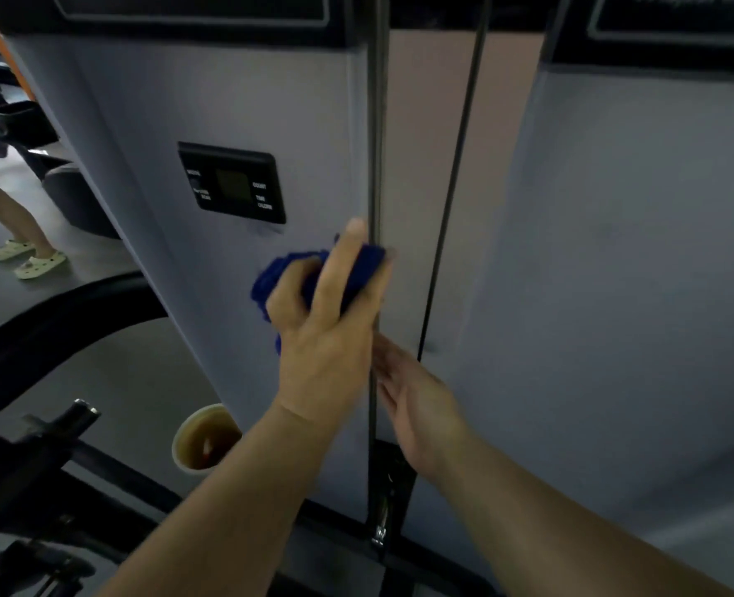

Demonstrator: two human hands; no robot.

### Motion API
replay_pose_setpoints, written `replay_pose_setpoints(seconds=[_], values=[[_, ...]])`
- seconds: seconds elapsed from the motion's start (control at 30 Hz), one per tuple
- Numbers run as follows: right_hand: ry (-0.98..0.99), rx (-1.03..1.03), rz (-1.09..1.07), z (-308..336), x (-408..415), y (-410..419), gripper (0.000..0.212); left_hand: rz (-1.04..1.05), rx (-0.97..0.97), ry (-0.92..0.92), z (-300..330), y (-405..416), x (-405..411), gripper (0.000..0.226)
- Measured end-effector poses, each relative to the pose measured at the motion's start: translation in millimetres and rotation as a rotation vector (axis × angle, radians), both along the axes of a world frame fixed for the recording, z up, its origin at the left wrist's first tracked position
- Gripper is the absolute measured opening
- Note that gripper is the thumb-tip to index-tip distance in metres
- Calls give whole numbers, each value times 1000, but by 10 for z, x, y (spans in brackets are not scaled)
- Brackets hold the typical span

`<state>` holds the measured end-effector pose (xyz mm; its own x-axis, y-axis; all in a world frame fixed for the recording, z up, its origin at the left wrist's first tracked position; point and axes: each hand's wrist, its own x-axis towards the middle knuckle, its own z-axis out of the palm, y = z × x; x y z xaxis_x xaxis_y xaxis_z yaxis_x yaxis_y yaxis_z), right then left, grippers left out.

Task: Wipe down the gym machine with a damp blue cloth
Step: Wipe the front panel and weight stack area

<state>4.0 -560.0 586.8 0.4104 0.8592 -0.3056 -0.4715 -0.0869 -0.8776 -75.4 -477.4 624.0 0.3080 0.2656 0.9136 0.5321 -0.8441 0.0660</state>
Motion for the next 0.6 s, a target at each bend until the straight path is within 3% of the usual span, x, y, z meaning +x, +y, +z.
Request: replay_pose_setpoints(seconds=[0.13, 0.3, 0.5, 0.6], values=[[-23, -185, 82, -303, -92, -123, 38, -3, 130, -1, -193, 163, 28, 42], [-163, -327, 66, -399, -80, -324, 37, 27, 216, 430, -964, 137, -269, 59], [-174, -351, 33, -479, -56, -365, 29, -66, 196, 178, -506, 272, -165, 49], [-278, -270, 30, -414, -87, -329, 31, -116, 244, 369, -878, 252, -323, 52]])
